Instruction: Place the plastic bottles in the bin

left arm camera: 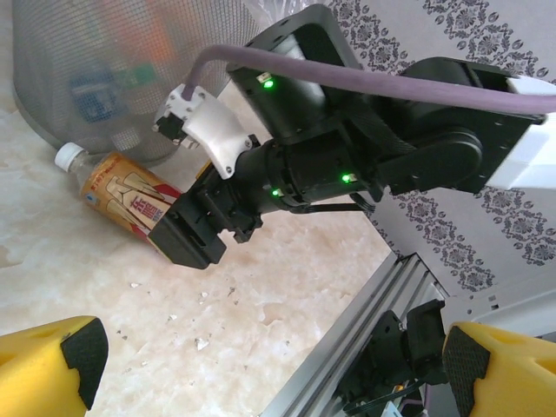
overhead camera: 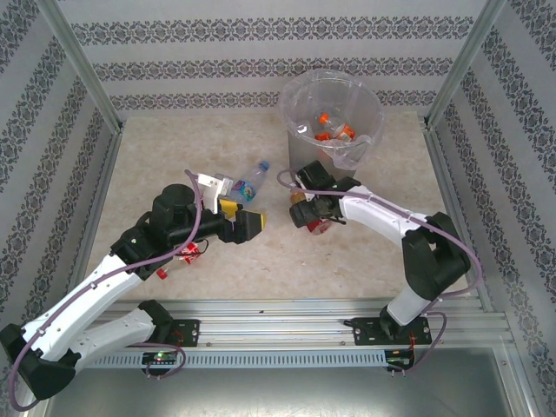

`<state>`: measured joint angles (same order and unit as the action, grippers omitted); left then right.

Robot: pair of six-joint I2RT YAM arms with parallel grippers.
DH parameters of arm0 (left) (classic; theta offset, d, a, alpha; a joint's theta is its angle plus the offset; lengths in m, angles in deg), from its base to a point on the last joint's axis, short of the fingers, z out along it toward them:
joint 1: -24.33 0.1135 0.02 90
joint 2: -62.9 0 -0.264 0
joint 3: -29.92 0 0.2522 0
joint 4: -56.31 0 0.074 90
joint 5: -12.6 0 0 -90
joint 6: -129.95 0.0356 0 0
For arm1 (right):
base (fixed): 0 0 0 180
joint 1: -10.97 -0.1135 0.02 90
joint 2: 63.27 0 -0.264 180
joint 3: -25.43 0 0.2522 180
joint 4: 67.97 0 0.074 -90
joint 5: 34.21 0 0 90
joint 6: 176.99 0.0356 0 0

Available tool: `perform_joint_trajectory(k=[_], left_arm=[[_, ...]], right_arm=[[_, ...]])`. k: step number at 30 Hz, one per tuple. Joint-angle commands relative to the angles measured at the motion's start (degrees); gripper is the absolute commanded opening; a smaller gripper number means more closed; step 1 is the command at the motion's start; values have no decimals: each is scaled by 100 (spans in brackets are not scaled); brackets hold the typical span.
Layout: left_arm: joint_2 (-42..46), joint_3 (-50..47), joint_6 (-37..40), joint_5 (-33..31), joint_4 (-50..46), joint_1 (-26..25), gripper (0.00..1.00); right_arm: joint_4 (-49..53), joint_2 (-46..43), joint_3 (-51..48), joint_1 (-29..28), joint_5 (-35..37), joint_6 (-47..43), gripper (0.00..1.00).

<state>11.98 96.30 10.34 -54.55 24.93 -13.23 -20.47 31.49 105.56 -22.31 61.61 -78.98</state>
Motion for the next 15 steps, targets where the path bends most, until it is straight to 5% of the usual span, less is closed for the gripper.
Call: perform_joint_trajectory(k=[1, 15], left_arm=[[117, -31, 25, -94, 29, -93, 100], [91, -139, -8, -71, 128, -93, 100]], right_arm=[[295, 257, 270, -91, 176, -236, 90], [553, 915, 626, -258, 520, -302, 90]])
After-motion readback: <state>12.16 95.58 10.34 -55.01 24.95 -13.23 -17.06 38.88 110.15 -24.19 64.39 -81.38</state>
